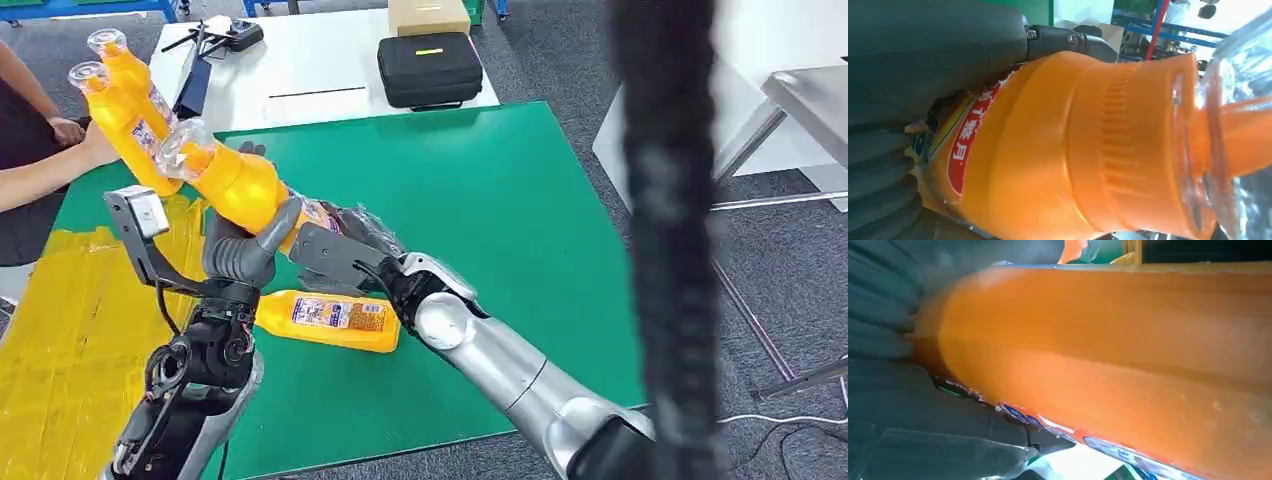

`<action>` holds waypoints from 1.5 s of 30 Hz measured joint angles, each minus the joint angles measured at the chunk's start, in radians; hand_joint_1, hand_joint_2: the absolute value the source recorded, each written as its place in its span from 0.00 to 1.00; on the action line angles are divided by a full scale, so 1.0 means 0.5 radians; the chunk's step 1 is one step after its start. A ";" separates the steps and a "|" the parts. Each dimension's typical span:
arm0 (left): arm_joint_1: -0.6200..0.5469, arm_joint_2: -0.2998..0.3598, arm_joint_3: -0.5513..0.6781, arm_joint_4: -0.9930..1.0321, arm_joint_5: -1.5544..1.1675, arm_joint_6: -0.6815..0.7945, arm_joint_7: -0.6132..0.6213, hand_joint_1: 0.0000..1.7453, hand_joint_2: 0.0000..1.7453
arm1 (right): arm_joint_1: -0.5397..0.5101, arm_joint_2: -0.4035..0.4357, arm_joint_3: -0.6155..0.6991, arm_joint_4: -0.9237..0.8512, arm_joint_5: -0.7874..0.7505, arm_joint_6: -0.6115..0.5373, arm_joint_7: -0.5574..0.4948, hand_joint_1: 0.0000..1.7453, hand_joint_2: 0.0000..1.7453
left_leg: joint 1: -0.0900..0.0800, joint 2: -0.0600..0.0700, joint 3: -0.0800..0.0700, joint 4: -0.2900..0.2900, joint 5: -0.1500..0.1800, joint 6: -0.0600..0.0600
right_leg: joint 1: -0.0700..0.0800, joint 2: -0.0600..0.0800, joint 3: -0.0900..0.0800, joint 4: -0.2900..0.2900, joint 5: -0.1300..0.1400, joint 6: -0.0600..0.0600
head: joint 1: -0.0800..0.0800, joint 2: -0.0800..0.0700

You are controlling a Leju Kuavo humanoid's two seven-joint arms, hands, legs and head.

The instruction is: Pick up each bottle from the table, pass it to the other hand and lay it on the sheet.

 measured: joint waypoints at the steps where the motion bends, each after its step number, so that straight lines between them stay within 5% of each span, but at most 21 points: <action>1: -0.002 0.000 -0.001 0.001 0.001 0.000 0.000 0.57 1.00 | 0.000 0.000 0.001 0.000 0.002 0.001 0.001 1.00 1.00 | 0.000 0.000 0.000 0.000 0.000 0.000 | 0.000 0.000 0.000 0.000 0.000 0.000 | 0.001 0.000; 2: -0.006 0.001 -0.002 0.002 0.003 0.000 0.000 0.95 1.00 | 0.000 0.000 0.002 0.000 0.005 0.002 0.002 1.00 1.00 | 0.000 0.000 0.000 0.000 0.000 0.000 | 0.000 0.000 0.000 0.000 0.000 0.000 | 0.001 0.000; 3: -0.014 0.003 -0.005 0.007 0.008 0.000 0.000 1.00 1.00 | -0.002 0.001 0.005 0.000 0.007 0.004 0.007 1.00 1.00 | 0.000 0.000 0.000 0.000 0.000 0.000 | 0.000 0.000 0.000 0.000 0.000 0.000 | 0.001 0.000; 20: -0.029 0.034 -0.016 0.037 0.085 0.013 -0.072 1.00 1.00 | -0.030 0.002 0.065 0.021 0.005 0.008 0.037 1.00 1.00 | 0.000 0.000 0.000 0.000 0.000 0.000 | 0.000 0.000 0.000 0.000 0.000 0.000 | 0.000 0.000; 21: -0.029 0.034 -0.015 0.037 0.085 0.014 -0.075 1.00 1.00 | -0.032 0.002 0.066 0.024 0.005 0.008 0.037 0.85 1.00 | 0.000 0.000 0.000 0.000 0.000 0.000 | 0.000 0.000 0.000 0.000 0.000 0.000 | 0.000 0.000; 22: -0.029 0.035 -0.014 0.037 0.088 0.015 -0.082 1.00 1.00 | -0.034 0.002 0.068 0.026 0.005 0.007 0.037 0.00 1.00 | 0.000 0.000 0.000 0.000 0.000 0.000 | 0.000 0.000 0.000 0.000 0.000 0.000 | 0.001 0.000; 30: 0.014 0.039 0.026 -0.001 0.093 0.026 -0.104 1.00 1.00 | -0.039 0.002 0.106 0.048 0.018 0.000 0.029 0.00 1.00 | 0.000 0.000 0.000 0.000 0.000 0.000 | 0.000 0.000 0.000 0.000 0.000 0.000 | 0.002 0.000; 31: 0.020 0.039 0.031 -0.004 0.092 0.026 -0.104 1.00 1.00 | -0.039 0.002 0.111 0.049 0.018 0.000 0.028 0.00 0.00 | 0.000 0.000 0.000 0.000 0.000 0.000 | 0.000 0.000 0.000 0.000 0.000 0.000 | 0.000 0.000; 39: 0.079 0.063 0.082 -0.080 -0.119 0.046 -0.250 1.00 1.00 | -0.058 -0.003 0.138 0.057 0.078 0.045 0.086 0.00 0.00 | 0.000 0.002 -0.001 0.000 0.000 0.000 | 0.000 0.000 -0.001 0.000 0.000 0.000 | 0.001 0.000; 45: 0.056 0.198 0.240 -0.135 -1.016 0.215 -0.361 1.00 1.00 | -0.009 -0.053 0.159 0.123 0.221 0.189 0.108 0.00 0.00 | 0.001 0.001 0.000 0.000 0.000 0.000 | 0.000 0.000 -0.001 0.000 0.000 0.000 | 0.000 0.000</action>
